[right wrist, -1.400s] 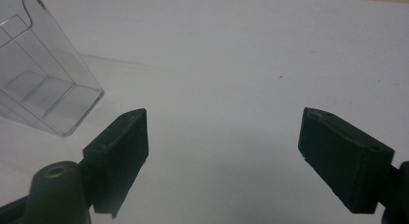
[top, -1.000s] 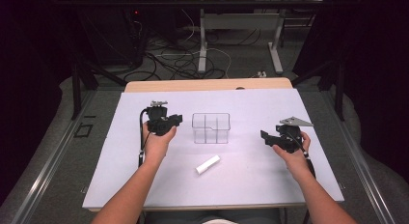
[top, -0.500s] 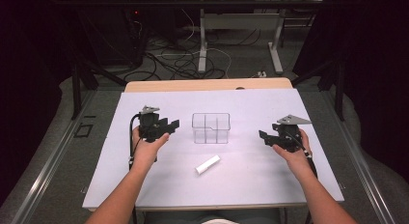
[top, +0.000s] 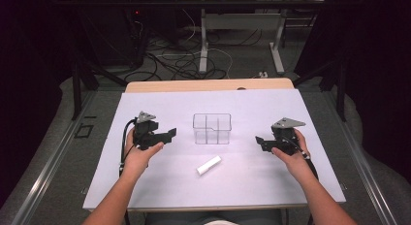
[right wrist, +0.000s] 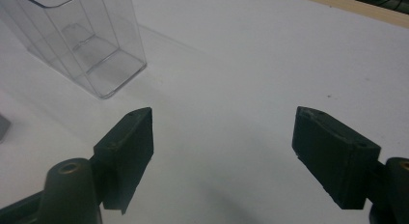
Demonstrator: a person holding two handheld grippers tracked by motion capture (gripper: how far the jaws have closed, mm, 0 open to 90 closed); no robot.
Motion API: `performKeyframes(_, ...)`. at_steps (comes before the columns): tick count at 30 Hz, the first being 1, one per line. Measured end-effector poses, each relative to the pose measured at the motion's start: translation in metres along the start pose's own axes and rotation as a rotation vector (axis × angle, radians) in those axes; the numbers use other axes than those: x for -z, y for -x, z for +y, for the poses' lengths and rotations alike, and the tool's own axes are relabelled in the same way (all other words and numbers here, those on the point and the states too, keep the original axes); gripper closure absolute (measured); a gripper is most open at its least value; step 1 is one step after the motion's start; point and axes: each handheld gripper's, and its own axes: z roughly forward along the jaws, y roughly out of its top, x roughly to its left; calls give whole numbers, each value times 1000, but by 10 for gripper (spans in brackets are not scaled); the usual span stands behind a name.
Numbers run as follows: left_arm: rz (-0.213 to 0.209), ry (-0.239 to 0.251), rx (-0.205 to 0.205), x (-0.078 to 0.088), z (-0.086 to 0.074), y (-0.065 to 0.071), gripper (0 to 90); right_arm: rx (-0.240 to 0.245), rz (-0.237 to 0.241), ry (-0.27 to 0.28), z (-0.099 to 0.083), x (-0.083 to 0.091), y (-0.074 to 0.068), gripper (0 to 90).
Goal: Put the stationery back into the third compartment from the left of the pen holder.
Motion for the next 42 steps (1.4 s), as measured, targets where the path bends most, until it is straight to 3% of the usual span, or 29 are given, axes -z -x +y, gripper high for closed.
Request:
performKeyframes(4,-10,13,-4,2,-9,-3,148,-4,24,4,2,-1,-6,161)
performKeyframes(7,-12,17,25,1,-14,-5,5,14,41,0,4,-2,-11,148)
performKeyframes(11,-3,38,36,3,-18,-9,1,54,62,-19,9,-3,-21,139)
performKeyframes(14,-1,43,35,5,-20,-13,1,99,78,-41,15,-3,-30,78)
performKeyframes(15,-1,48,40,5,-21,-14,1,130,99,-48,18,-3,-35,63)
performKeyframes(16,-3,61,45,5,-22,-15,1,194,119,-46,22,-3,-42,61)
performKeyframes(17,-2,53,42,6,-23,-16,2,224,123,-51,24,-2,-45,61)
performKeyframes(18,-6,55,43,5,-25,-17,2,224,123,-51,24,-2,-45,61)
performKeyframes(23,3,42,0,3,-31,-19,3,413,124,-66,38,-5,-64,65)
performKeyframes(27,3,44,-17,2,-32,-19,2,559,136,-78,50,-7,-77,127)
performKeyframes(32,-2,45,-19,3,-32,-20,3,725,187,-119,61,-11,-95,169)
performKeyframes(39,-10,47,-21,1,-32,-19,3,909,263,-164,65,-17,-123,307)
performKeyframes(40,-11,45,-21,1,-33,-19,2,912,277,-170,64,-18,-126,330)
performKeyframes(41,-14,40,-21,1,-33,-19,3,959,296,-172,66,-20,-128,345)
performKeyframes(42,-18,38,-14,1,-33,-19,3,951,304,-187,65,-21,-132,373)
